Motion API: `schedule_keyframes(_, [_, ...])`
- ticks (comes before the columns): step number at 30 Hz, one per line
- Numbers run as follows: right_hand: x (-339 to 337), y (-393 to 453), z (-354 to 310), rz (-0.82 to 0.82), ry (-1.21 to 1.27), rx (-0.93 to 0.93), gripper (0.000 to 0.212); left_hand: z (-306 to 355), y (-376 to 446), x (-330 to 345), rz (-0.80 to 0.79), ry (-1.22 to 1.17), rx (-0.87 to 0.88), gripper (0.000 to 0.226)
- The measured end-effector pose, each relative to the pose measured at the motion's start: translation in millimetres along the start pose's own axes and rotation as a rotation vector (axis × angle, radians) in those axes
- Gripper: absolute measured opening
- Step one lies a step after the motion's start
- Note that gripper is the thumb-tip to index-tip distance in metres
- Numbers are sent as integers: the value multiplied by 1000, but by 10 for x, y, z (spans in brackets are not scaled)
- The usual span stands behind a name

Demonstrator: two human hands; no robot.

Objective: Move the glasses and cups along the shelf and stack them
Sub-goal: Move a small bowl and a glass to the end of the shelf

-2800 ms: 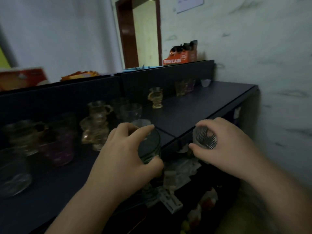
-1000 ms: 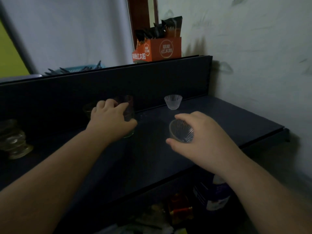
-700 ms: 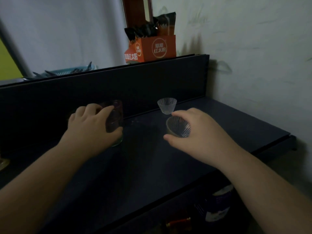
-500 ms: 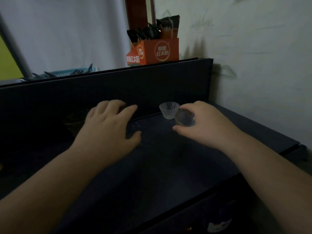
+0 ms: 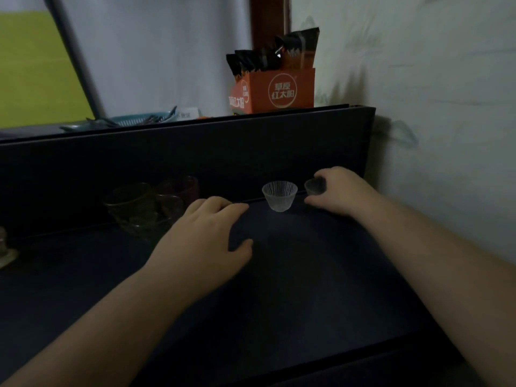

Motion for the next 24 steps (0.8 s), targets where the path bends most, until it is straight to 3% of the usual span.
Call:
schedule_keyframes(4, [-122,-118,-25,-24,-72,-66,94,67,-69,-37,30,48,-67,68])
schedule_keyframes(10, [-475,-881,-254,179,30,-329,64,145,-366,-210,143,166,-202,66])
schedule_keyframes(24, [-289,-1800,-1644,-20,336,-775,58,-350,-1857,-1093,90,489,-625,65])
Point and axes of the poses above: each hand's wrist, its own y-axis towards the middle knuckle, its own x-axis out of the palm, z = x × y, the point moved 4 cm from there along y, towards the middle knuckle, and after that the axes turned 14 degrees about z, right-handed, at the moved point
